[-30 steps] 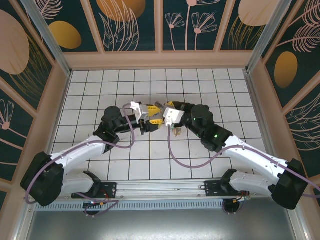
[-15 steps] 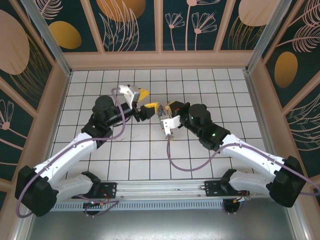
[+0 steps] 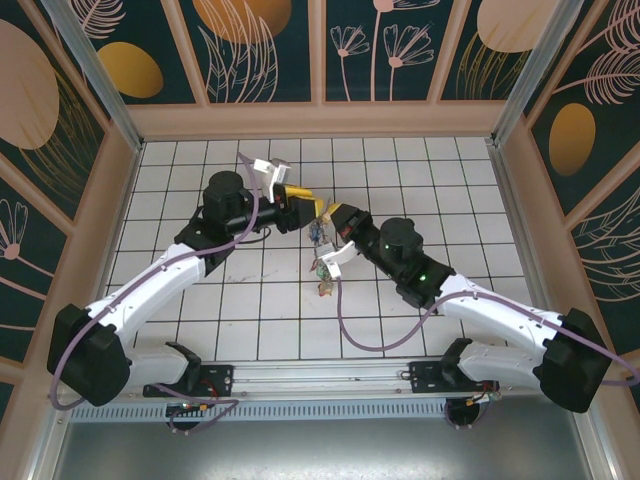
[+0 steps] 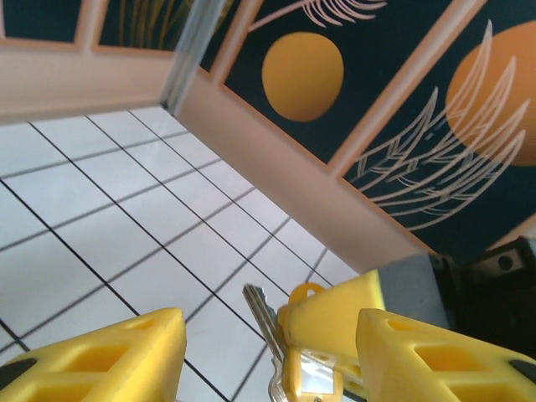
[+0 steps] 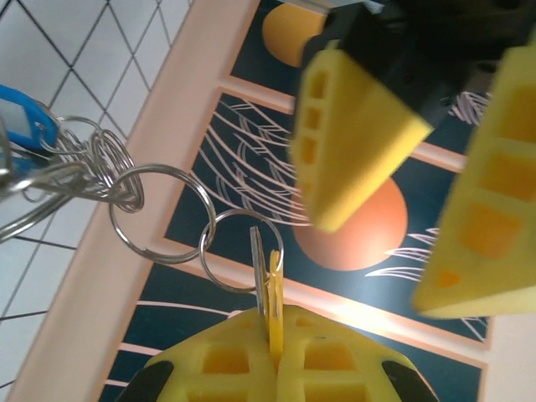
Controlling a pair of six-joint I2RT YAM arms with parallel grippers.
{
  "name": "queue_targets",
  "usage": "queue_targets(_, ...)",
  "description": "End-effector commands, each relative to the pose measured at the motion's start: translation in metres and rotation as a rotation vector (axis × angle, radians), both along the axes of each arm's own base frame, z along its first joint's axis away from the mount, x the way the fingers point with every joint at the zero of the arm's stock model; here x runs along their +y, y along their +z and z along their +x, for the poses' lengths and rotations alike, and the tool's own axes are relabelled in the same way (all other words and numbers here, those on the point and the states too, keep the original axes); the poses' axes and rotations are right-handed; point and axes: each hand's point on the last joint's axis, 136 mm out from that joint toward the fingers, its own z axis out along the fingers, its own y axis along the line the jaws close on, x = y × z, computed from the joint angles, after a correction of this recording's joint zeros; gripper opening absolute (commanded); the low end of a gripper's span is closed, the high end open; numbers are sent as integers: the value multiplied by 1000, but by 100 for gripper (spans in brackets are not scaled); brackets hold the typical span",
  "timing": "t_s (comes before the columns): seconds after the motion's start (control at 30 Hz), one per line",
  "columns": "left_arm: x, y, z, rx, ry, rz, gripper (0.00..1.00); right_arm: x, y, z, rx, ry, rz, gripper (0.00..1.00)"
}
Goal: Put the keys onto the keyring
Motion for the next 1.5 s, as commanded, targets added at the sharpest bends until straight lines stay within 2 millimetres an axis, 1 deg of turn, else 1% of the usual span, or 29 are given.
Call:
queue_targets(0.0, -12, 0, -16, 29, -142, -29, 52, 7, 43, -8, -131, 43, 87, 0)
queue_targets(0.23, -16, -15, -21, 71, -197, -3, 51, 12, 60, -14, -163, 83, 112, 0)
queue_targets(0.27, -18, -4, -20, 45, -202, -10, 51, 13, 61, -15, -164, 89, 120, 0)
queue_targets(0.33, -17, -5, -22, 46, -214, -2, 50, 13, 66, -17, -171, 98, 135, 0)
queue_targets(0.5, -15, -3, -32, 36, -263, -3, 51, 11, 71, -16, -180, 90, 151, 0)
queue_targets(0.63, -2, 5, -33, 40, -254, -26, 57, 7, 77, -16, -169, 89, 197, 0)
queue_targets(0.7, 2, 2, -33, 100, -268, -39, 61, 6, 81, -19, -162, 105, 227, 0)
queue_targets(0.8, 0, -8, -36, 203, -329, -38, 57, 5, 84, -19, -158, 114, 246, 0)
queue_targets(0.87, 0, -7, -40, 215, -349, -42, 57, 6, 83, -17, -156, 110, 243, 0)
queue_targets(0.97, 4, 4, -46, 170, -339, -53, 61, 6, 81, -14, -154, 106, 241, 0)
queue_targets(1.03, 6, 11, -49, 152, -342, -64, 61, 6, 83, -14, -157, 106, 251, 0)
queue_targets(1.07, 6, 14, -51, 146, -352, -74, 60, 6, 83, -14, -156, 105, 252, 0)
queue_targets(1.1, 5, 17, -52, 147, -363, -86, 57, 9, 85, -18, -157, 134, 252, 0)
queue_targets(1.2, 3, 23, -54, 154, -397, -112, 48, 12, 87, -20, -167, 149, 250, 0)
queue_targets(1.4, 0, 27, -52, 157, -421, -116, 34, 15, 88, -21, -169, 160, 243, 0)
queue_targets(1.47, 0, 28, -52, 158, -423, -117, 31, 16, 88, -23, -168, 163, 245, 0)
